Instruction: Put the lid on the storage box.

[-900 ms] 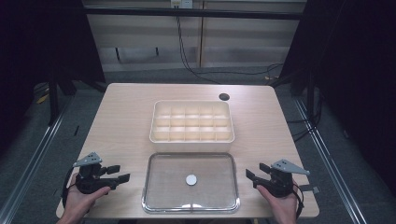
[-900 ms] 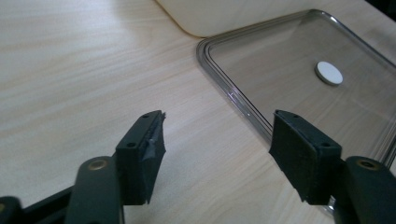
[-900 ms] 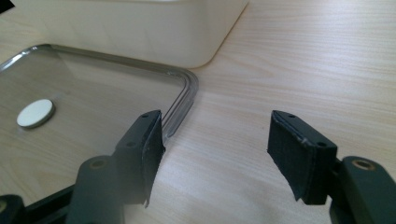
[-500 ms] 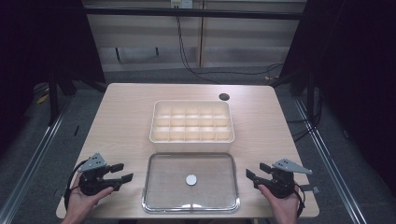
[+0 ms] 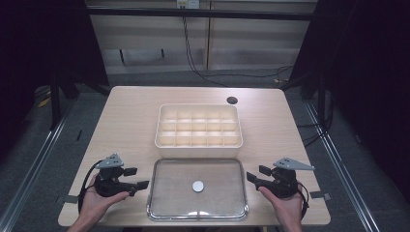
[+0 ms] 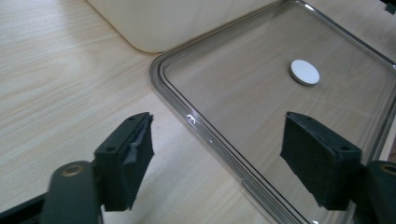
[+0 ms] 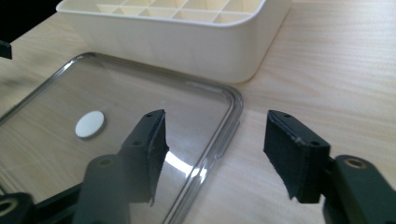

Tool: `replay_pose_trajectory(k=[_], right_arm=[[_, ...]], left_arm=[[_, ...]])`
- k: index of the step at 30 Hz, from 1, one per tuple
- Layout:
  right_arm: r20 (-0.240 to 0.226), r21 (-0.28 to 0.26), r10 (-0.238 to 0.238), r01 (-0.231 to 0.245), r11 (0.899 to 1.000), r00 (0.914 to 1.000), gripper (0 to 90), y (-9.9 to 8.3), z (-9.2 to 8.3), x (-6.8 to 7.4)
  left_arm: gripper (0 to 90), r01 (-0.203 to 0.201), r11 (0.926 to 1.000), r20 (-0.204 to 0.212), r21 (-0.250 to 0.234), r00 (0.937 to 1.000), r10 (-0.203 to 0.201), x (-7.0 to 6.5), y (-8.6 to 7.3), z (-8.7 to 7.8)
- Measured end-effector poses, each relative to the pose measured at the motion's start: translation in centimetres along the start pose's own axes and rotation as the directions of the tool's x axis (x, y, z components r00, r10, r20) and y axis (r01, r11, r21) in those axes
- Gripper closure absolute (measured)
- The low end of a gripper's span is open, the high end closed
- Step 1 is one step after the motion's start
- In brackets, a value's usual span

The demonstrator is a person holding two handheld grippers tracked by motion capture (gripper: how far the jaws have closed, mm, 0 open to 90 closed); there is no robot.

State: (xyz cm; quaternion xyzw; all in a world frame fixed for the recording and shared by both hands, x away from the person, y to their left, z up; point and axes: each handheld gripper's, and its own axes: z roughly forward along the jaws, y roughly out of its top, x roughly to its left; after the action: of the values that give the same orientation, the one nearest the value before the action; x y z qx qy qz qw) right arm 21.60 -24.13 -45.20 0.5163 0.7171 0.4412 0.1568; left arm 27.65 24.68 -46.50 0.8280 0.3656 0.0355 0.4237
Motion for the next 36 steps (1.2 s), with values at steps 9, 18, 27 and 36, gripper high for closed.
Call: replay_pose_trajectory(k=[9,18,27,36], right_arm=[[0.001,-0.015,-0.006,0.006,1.0,1.0,40.6,2.1,0.8,0.0],[-0.047,0.02,0.009,-0.008,1.0,0.9989,45.0,2.2,3.4,-0.3],[-0.024,0.067,-0.003,0.004,0.998,0.9997,52.0,0.8,5.0,-0.7],[-0.005,0.15,0.003,-0.002,0.989,1.0,51.7,-0.7,6.0,-1.0]], left_arm=[[27.0,-0.002,1.0,-0.024,-0.007,0.9997,0.002,0.1,2.3,0.9],[36.3,0.023,0.9997,-0.011,-0.003,0.9997,-0.023,1.3,1.5,2.1],[46.3,0.021,0.9985,0.004,0.051,0.9998,-0.021,1.4,0.4,3.2],[50.3,-0.006,0.9961,0.019,0.088,0.9998,0.004,0.7,0.2,4.3]])
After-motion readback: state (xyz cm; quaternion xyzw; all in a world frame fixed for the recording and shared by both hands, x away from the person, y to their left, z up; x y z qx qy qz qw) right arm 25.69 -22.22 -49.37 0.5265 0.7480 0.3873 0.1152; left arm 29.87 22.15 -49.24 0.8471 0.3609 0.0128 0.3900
